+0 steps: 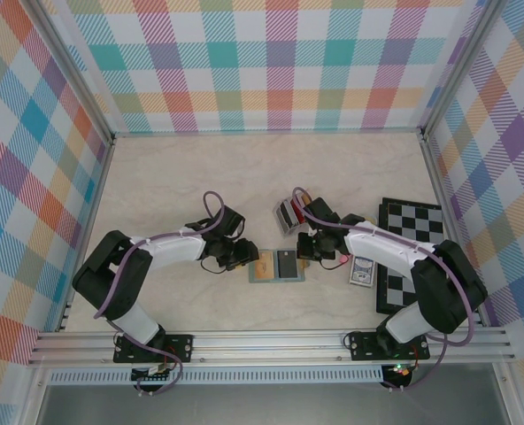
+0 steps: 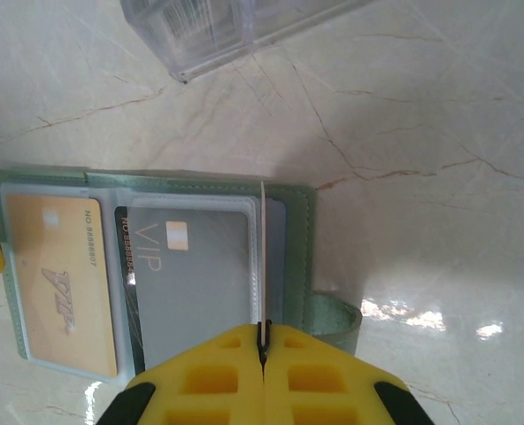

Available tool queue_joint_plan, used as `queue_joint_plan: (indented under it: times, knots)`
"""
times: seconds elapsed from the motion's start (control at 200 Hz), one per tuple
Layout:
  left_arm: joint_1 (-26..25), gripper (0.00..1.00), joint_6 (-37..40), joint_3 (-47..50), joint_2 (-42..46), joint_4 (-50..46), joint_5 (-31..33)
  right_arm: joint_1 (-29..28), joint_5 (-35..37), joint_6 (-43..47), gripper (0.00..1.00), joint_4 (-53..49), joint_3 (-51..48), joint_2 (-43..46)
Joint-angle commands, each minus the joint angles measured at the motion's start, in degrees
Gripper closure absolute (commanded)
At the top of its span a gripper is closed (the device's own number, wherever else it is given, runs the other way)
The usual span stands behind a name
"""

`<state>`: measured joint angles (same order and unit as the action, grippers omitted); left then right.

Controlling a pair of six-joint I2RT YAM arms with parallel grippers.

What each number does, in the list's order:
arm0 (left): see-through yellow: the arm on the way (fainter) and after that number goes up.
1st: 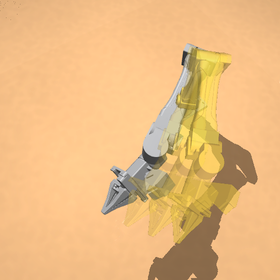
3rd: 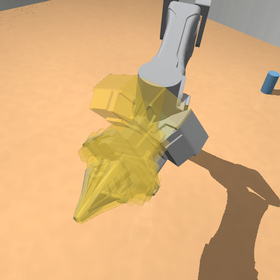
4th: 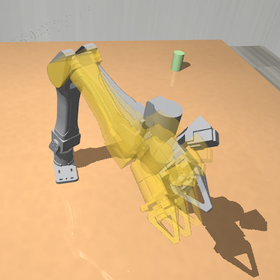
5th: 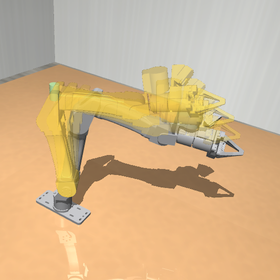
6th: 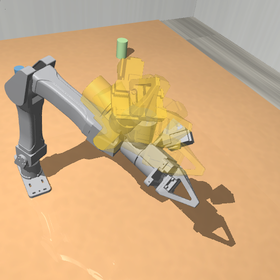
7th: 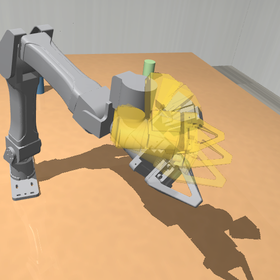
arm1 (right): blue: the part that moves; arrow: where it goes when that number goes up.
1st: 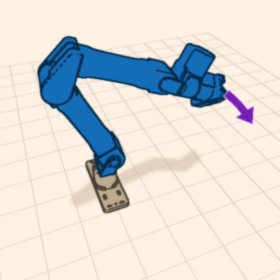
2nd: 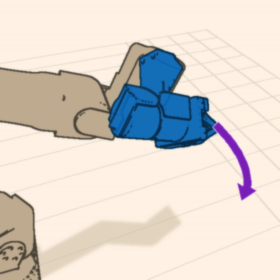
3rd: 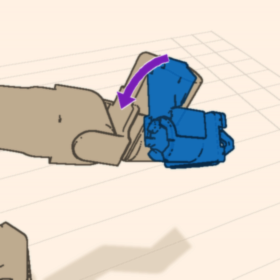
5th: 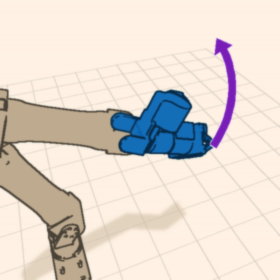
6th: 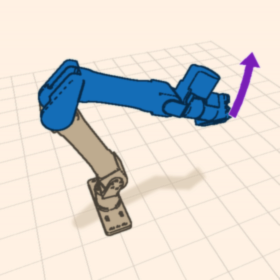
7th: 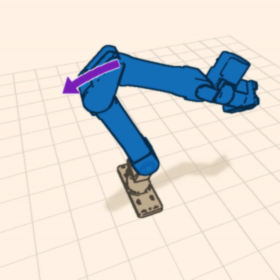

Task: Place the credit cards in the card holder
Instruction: Flip over the card slot in the card holder.

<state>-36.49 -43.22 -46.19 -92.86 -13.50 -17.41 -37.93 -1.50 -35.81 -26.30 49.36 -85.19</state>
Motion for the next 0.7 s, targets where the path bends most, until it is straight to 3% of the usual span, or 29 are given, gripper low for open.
queue_joint_plan:
  times: [0.0, 0.695]
  knots:
    - [-1.24, 0.58, -0.01, 1.24, -2.49, 1.43, -1.14, -0.39, -0.83, -1.45, 1.0, 1.76, -1.9, -1.09]
    - [-1.96, 0.63, 0.24, 0.68, -3.42, 2.23, -0.61, -0.39, -10.26, -5.45, 0.97, 6.34, -0.81, 6.14]
